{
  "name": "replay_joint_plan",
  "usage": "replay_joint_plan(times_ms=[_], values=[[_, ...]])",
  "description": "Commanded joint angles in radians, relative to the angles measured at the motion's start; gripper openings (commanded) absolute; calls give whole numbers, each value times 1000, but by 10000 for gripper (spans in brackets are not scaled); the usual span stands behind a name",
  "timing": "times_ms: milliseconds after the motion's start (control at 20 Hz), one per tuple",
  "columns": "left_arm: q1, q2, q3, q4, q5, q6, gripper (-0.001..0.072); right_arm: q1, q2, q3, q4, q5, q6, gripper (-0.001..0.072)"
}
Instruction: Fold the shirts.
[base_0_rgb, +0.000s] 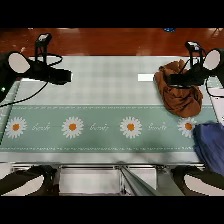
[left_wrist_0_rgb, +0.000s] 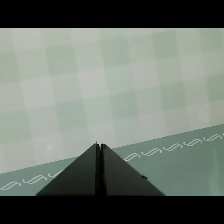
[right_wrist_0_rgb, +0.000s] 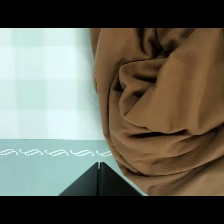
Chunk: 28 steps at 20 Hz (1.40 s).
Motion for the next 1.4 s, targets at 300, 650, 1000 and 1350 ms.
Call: replay_joint_plan(times_ms=[300,650,1000,1350], values=[[0,-1,0,0,0,0,16,0,0,0,0,0,0,21],[0,-1,0,0,8,0,16,0,0,0,-3,-130,0,21],[2,-29,0,1,230,-3,197,0,0,0,-12,-459,0,83],[4,-102,0,4,291,-3,506,-163,-108,0,-206,-551,215,416]])
